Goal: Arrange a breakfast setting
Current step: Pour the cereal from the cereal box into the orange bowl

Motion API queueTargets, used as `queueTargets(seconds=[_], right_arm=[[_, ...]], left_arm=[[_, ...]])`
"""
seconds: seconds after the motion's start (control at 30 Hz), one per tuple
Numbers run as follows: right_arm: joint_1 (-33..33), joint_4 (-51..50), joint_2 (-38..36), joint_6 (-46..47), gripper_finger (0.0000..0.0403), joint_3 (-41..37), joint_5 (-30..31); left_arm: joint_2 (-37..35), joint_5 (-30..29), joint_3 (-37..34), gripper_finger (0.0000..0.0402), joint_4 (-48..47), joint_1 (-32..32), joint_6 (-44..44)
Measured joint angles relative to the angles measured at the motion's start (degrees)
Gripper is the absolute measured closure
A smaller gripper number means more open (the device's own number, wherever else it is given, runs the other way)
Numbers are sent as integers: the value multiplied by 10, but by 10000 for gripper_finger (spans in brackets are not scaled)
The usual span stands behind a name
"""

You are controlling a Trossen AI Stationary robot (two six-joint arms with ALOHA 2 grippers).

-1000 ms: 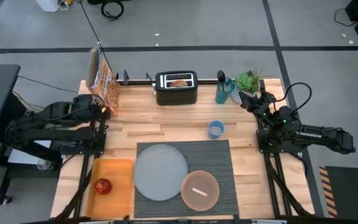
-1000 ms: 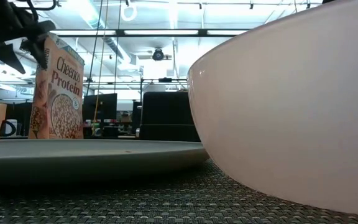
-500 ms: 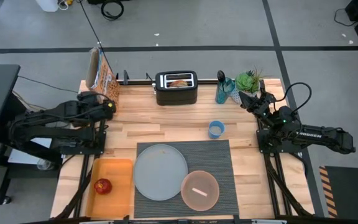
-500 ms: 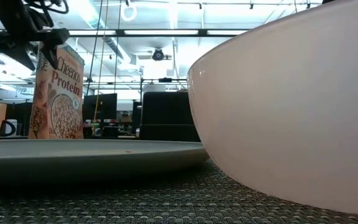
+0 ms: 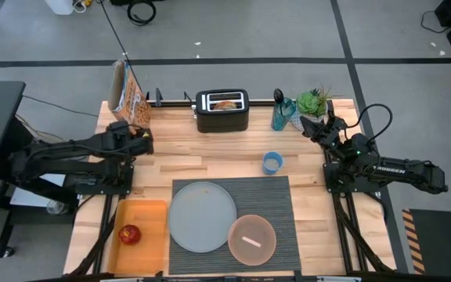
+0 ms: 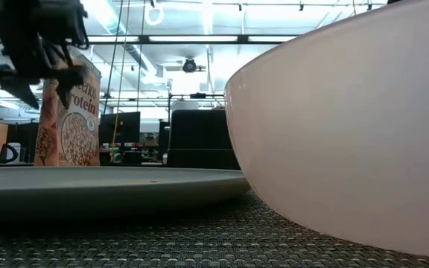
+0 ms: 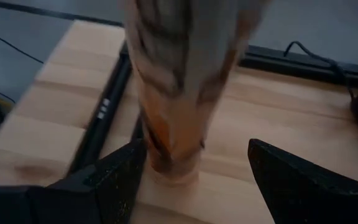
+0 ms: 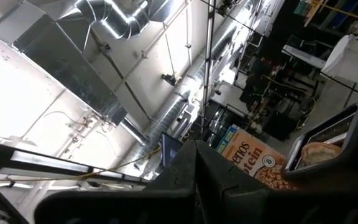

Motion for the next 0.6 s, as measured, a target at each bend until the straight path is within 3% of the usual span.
queueTargets(seconds=[0.33, 0.6], right_arm=[[0, 0, 0, 2, 393, 0, -2], [0, 0, 0, 0, 393, 0, -2]], left_arm=[[-1, -69, -55, 106, 45, 0, 13], [0, -75, -115, 138, 189, 0, 117]])
